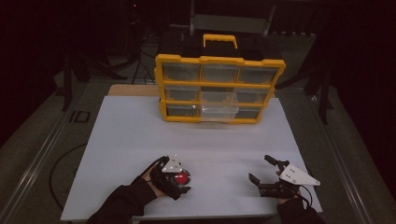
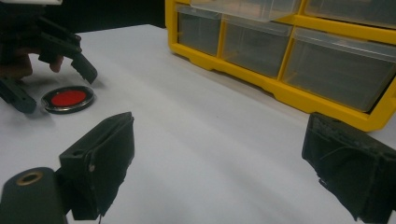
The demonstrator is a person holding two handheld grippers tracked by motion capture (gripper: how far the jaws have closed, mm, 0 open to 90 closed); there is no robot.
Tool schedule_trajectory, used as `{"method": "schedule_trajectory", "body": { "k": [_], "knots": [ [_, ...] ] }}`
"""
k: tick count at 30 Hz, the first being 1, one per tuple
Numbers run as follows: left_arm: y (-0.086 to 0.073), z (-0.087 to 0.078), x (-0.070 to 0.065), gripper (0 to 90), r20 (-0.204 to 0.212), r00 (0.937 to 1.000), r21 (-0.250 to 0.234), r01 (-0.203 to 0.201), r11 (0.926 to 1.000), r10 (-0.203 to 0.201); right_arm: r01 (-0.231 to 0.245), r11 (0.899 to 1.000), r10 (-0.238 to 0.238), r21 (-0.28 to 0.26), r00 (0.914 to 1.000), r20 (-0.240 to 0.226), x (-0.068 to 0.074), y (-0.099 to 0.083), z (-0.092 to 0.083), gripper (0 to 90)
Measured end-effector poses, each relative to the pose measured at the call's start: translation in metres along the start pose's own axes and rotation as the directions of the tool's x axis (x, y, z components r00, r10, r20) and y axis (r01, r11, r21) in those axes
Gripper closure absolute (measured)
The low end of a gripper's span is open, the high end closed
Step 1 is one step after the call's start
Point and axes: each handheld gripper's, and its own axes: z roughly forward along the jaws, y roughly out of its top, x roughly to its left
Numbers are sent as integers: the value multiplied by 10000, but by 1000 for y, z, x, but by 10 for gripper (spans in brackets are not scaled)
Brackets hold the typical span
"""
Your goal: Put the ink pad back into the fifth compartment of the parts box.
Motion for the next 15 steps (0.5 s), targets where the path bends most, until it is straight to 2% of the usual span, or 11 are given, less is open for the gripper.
{"method": "schedule_trajectory", "body": {
  "k": [4,5,15],
  "knots": [
    [0,3,-1,98,-113,9999,189,-60,9998,62,-41,10000,41,11,10000,-8,0,0,0,95],
    [0,5,-1,132,-251,9996,260,-79,9996,85,-49,10000,49,26,10000,-10,0,0,0,95],
    [-1,5,0,210,-181,9998,154,-71,9999,74,-41,10000,42,42,10000,-2,0,0,0,95]
  ]
}}
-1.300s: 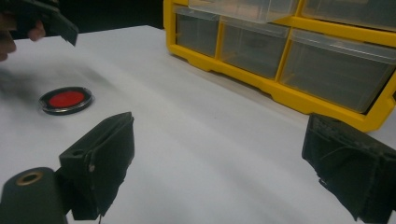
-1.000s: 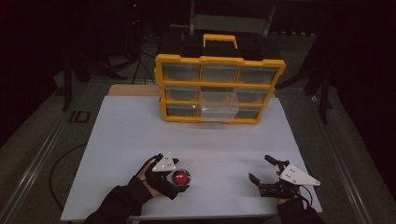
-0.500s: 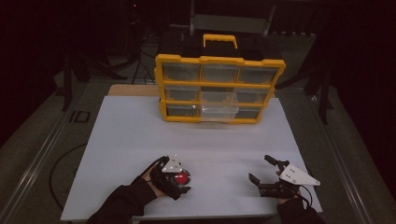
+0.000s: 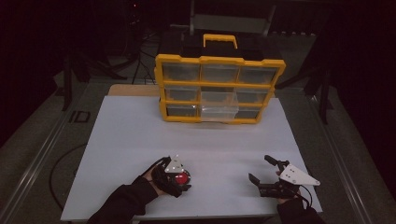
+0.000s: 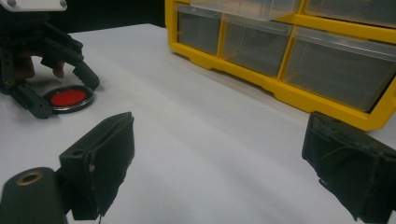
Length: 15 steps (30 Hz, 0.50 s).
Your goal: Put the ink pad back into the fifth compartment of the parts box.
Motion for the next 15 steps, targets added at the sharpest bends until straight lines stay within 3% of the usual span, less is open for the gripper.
{"method": "schedule_trajectory", "body": {
  "k": [2,15],
  "knots": [
    [0,-2,1,298,-39,10000,-6,35,10000,-35,-1,10000,1,24,10000,-2,0,0,0,95],
    [4,-3,1,307,-2,9999,167,-154,9997,154,-3,10000,3,-31,10000,20,0,0,1,95]
  ]
}}
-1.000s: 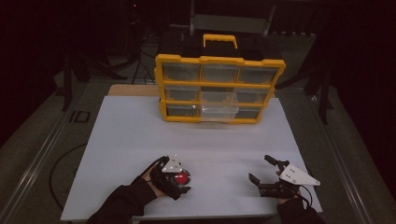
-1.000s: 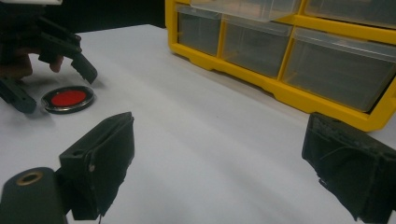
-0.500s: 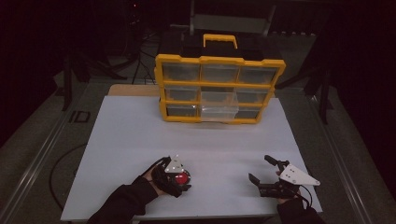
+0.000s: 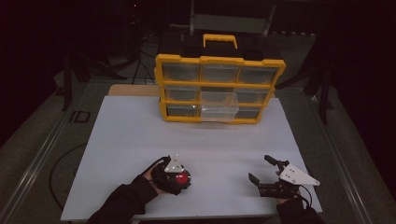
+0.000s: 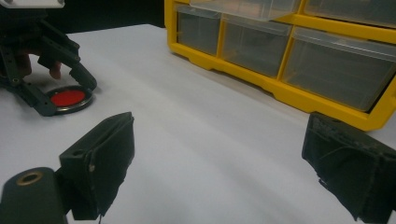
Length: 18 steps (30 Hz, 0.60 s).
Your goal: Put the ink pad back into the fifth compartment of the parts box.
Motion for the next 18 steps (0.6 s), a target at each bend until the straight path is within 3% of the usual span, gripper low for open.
{"method": "schedule_trajectory", "body": {
  "k": [1,4,9,13,16,18],
  "knots": [
    [3,-1,0,307,218,9998,57,-35,10000,33,19,10000,-19,-1,10000,0,0,0,0,95],
    [6,-2,-1,307,249,9995,162,-220,9996,216,38,10000,-38,-8,10000,12,0,0,-1,95],
    [16,-9,0,307,450,9987,2,-253,9997,253,35,10000,-35,-60,10000,49,-1,0,-1,95],
    [26,-17,-1,307,429,9970,-54,-641,9979,643,43,10000,-43,-48,10000,23,0,0,-1,95],
    [32,-21,0,308,517,9964,-192,-658,9976,667,41,10000,-41,-41,10000,16,0,0,-1,95],
    [43,-29,2,307,606,9945,-250,-835,9962,849,53,10000,-53,-68,10000,-5,0,0,0,95]
  ]
}}
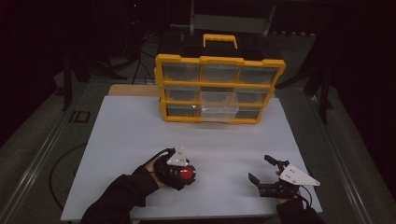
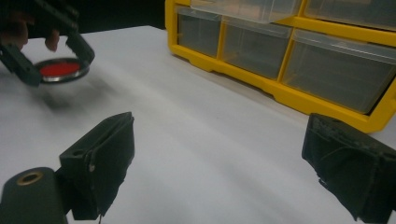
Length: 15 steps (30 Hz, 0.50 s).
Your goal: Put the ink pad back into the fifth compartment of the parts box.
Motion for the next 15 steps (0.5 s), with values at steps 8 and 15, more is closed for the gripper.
{"method": "schedule_trajectory", "body": {
  "k": [8,15],
  "knots": [
    [26,-16,7,308,358,9991,-193,-206,9996,212,37,10000,-37,30,10000,-36,0,-1,1,95],
    [45,-28,10,308,359,9985,-361,-400,9985,413,56,10000,-56,-14,10000,-50,0,-1,1,96]
  ]
}}
